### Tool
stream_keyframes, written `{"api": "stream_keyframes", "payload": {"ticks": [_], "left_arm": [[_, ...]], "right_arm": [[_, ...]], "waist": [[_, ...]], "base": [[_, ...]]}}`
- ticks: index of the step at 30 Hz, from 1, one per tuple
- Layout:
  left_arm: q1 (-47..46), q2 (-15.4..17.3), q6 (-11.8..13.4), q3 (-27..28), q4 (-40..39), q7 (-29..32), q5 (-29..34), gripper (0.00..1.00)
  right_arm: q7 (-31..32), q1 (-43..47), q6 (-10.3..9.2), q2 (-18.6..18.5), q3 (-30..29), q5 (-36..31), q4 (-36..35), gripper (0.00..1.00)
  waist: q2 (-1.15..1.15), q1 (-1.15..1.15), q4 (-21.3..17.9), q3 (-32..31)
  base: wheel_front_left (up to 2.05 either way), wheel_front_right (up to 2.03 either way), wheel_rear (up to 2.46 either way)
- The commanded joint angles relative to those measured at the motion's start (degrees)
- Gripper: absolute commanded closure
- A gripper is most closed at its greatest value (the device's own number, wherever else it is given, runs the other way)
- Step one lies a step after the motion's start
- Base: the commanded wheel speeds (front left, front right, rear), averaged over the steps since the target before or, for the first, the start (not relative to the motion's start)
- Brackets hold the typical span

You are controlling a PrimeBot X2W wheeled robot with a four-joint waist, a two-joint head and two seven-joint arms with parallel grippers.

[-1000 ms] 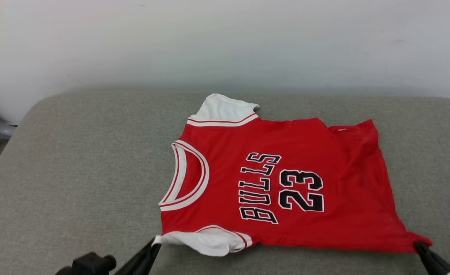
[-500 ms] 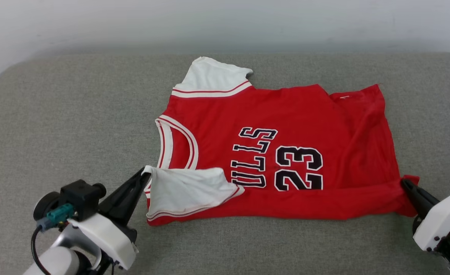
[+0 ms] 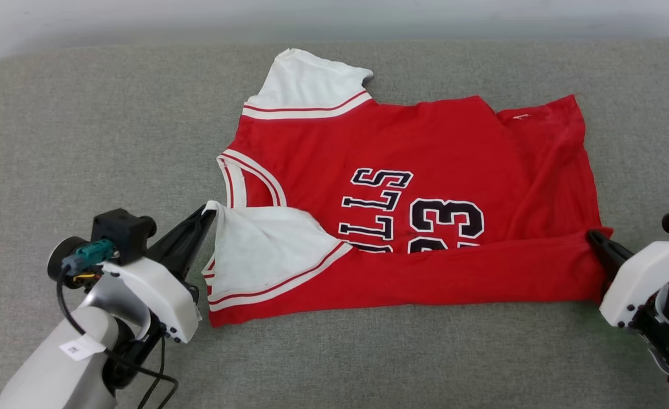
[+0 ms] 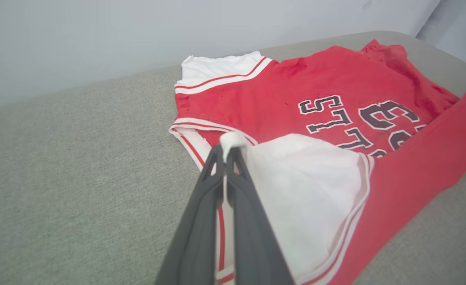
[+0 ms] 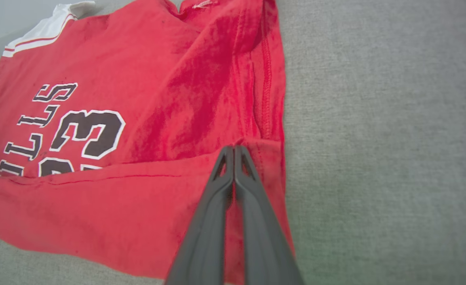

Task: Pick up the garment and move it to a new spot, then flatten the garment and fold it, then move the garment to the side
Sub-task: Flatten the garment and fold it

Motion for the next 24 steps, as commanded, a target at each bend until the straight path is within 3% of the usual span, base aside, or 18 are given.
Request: {"api": "stream_keyframes", "payload": {"ticks": [1, 3, 4, 5, 6, 10, 16, 24], "left_arm": [[-1.1, -0.4, -0.3, -0.5, 0.9, 0.2, 0.0, 1.00], [-2.3, -0.9, -0.6, -1.0, 2.7, 0.1, 0.1, 1.00], [-2.7, -1.1, -0.7, -1.3, 3.8, 0.3, 0.1, 0.64], [-3.2, -1.2, -0.5, -1.5, 4.8, 0.0, 0.8, 0.00], [-3.6, -1.7, -0.1, -1.8, 6.1, 0.0, 0.9, 0.00], [-4.9, -3.2, 0.7, -1.9, 10.5, -1.2, 1.3, 0.00], [-3.8, -5.3, 2.0, 0.1, 13.0, -5.9, -0.3, 0.00], [3.2, -6.2, 5.2, 3.2, 6.8, -7.7, -4.4, 0.00]], "right_arm": [[-0.4, -1.2, -0.05, 0.2, 0.4, -0.7, 0.8, 1.00], [-0.5, -2.1, -0.05, 0.0, 1.2, -1.2, 2.4, 1.00], [-0.6, -2.5, -0.05, 0.0, 1.4, -1.5, 3.3, 1.00], [-1.1, -3.2, -0.05, -0.1, 1.4, -2.1, 4.1, 0.86], [-1.6, -3.7, -0.05, 0.0, 1.2, -2.4, 5.0, 0.00], [-4.1, -5.2, -0.05, 0.8, 1.7, -3.7, 7.3, 0.00], [-7.2, -4.1, -0.05, -1.6, 4.9, -5.7, 6.1, 0.00], [-5.3, 1.5, -0.05, -3.5, 4.7, -9.3, 0.1, 0.00]], "waist": [[0.00, -0.01, -0.1, 0.4], [0.00, -0.01, -0.2, 0.7], [0.00, -0.01, -0.3, 0.8], [0.00, -0.01, -0.3, 0.9], [0.00, -0.01, -0.3, 0.9], [0.00, -0.01, -0.4, 0.3], [0.00, -0.01, -0.1, -2.2], [0.00, -0.01, 0.9, -5.6]], "base": [[0.00, 0.00, 0.00], [0.00, 0.00, 0.00], [0.00, 0.00, 0.00], [0.00, 0.00, 0.00], [0.00, 0.00, 0.00], [0.00, 0.00, 0.00], [0.00, 0.00, 0.00], [0.00, 0.00, 0.00]]}}
